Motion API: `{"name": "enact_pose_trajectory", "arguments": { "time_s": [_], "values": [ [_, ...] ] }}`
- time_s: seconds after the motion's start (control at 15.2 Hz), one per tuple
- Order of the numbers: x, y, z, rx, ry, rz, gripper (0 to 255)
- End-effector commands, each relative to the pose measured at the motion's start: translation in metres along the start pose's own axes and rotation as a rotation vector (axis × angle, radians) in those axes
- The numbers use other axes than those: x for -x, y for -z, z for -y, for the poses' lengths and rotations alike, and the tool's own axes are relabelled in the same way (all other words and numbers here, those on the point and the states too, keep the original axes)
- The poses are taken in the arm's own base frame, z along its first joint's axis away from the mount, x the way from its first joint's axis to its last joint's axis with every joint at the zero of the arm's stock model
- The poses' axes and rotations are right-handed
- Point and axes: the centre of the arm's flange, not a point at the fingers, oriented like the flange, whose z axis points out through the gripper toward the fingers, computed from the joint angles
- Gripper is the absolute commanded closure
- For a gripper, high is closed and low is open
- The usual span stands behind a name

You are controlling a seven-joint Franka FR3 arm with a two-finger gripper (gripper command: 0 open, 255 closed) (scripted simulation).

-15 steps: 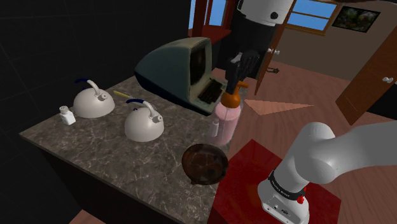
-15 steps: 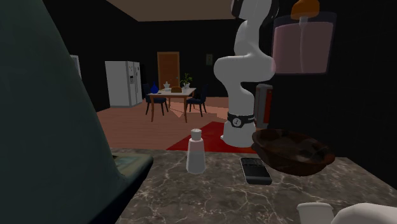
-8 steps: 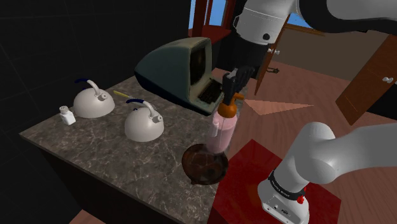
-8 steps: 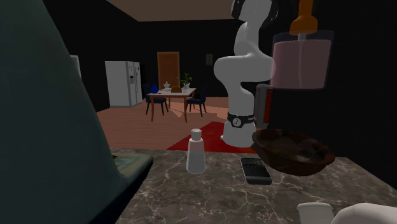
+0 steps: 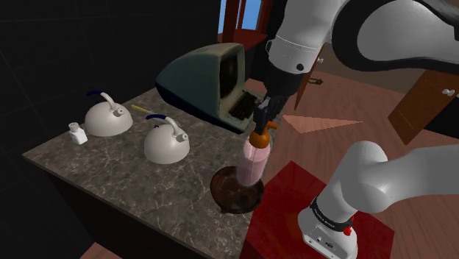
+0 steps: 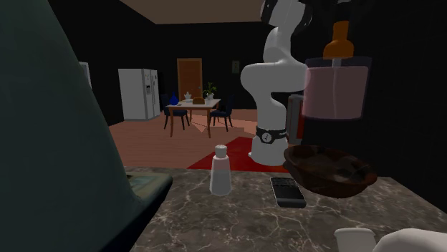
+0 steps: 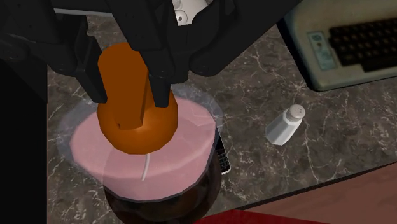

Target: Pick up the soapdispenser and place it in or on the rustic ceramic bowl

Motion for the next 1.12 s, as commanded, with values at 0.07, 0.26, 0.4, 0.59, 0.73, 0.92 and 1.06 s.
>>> {"name": "enact_pose_trajectory", "arguments": {
  "time_s": [0.07,0.26,0.4,0.59,0.73,0.92,1.06],
  "values": [
    [0.000,-0.016,0.000,0.000,0.000,-0.001,255],
    [0.001,-0.032,0.000,0.000,0.000,-0.001,255],
    [0.002,-0.043,0.000,0.000,0.000,-0.001,255],
    [0.003,-0.059,0.000,0.000,0.000,-0.001,255],
    [0.004,-0.071,0.000,0.000,0.000,-0.001,255],
    [0.004,-0.071,0.000,0.000,0.000,-0.001,255],
    [0.004,-0.071,0.000,0.000,0.000,-0.001,255]
  ]
}}
